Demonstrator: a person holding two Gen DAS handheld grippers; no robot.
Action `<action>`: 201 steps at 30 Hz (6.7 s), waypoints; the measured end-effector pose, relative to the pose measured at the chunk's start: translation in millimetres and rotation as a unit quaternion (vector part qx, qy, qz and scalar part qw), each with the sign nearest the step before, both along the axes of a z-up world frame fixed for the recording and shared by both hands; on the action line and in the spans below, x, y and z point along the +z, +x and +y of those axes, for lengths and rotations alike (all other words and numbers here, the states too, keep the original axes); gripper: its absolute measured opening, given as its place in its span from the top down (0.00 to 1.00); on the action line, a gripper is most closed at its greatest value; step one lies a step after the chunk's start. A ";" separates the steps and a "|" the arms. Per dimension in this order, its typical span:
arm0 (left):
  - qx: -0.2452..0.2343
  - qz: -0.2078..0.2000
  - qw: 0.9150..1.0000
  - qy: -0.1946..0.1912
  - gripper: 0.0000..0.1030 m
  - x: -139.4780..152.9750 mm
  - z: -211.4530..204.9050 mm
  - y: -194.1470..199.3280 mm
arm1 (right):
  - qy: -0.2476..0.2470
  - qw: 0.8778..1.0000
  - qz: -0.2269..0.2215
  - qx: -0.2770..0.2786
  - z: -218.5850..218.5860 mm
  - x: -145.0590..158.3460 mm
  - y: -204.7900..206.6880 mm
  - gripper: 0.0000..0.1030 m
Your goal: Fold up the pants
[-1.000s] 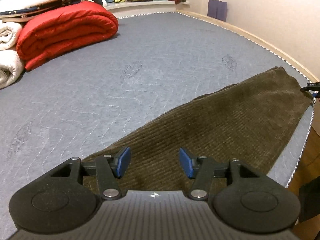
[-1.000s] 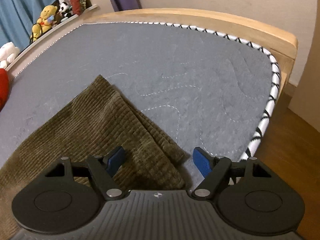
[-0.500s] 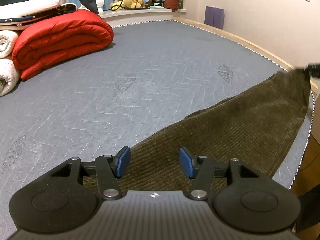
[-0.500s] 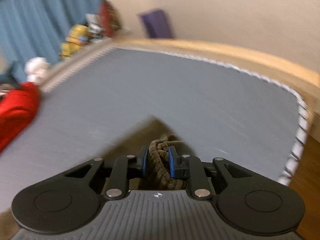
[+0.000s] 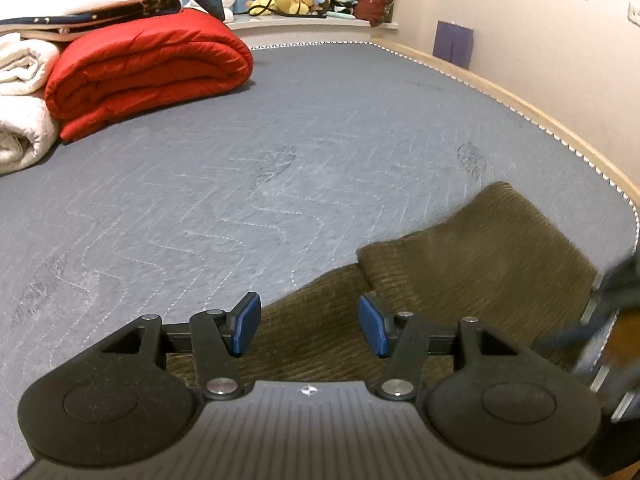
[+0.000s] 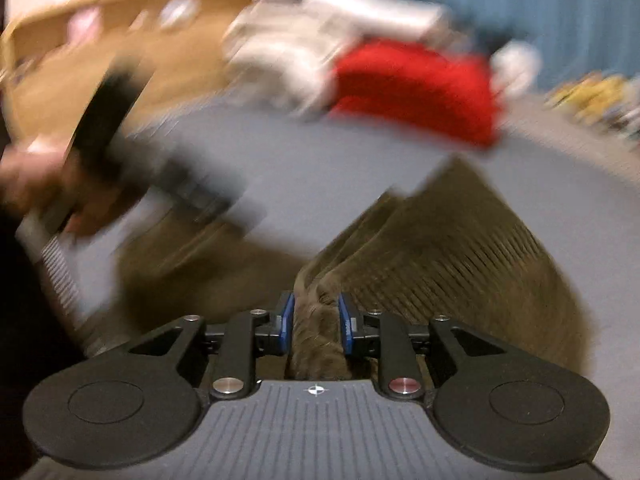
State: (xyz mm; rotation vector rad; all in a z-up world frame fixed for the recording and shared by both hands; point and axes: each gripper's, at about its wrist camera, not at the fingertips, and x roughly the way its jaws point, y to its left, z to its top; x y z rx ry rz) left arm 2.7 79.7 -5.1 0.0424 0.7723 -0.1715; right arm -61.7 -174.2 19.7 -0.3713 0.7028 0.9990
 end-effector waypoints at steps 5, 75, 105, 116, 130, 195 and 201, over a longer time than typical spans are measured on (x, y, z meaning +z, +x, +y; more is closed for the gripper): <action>-0.009 -0.009 1.000 -0.018 0.37 8.9 -4.2 -6.6 | 0.035 0.999 -0.026 0.001 5.9 30.5 4.9 0.59; 0.036 0.090 0.974 -0.203 0.67 -51.5 1.2 81.3 | 0.032 0.998 0.015 0.055 -28.4 -25.5 -6.1 0.55; -0.065 0.000 0.997 -0.034 0.86 -31.1 -49.7 41.8 | 0.017 0.912 0.086 -0.400 -151.4 -34.5 89.9 0.27; -0.311 0.103 0.942 0.077 0.69 -72.0 -94.1 -9.1 | 0.053 0.871 0.238 -0.426 -190.5 -78.9 75.7 0.25; -0.291 0.053 0.953 0.058 0.59 -55.0 -106.2 -10.6 | 0.045 0.884 0.214 -0.412 -182.1 -52.6 59.4 0.61; 0.207 0.161 0.938 -0.226 0.28 -94.4 225.4 -9.1 | 0.130 0.943 0.264 -0.154 95.4 -75.1 104.1 0.58; 0.196 0.136 0.949 -0.206 0.44 -78.4 201.5 -7.8 | 0.138 0.947 0.245 -0.155 90.0 -54.8 102.2 0.65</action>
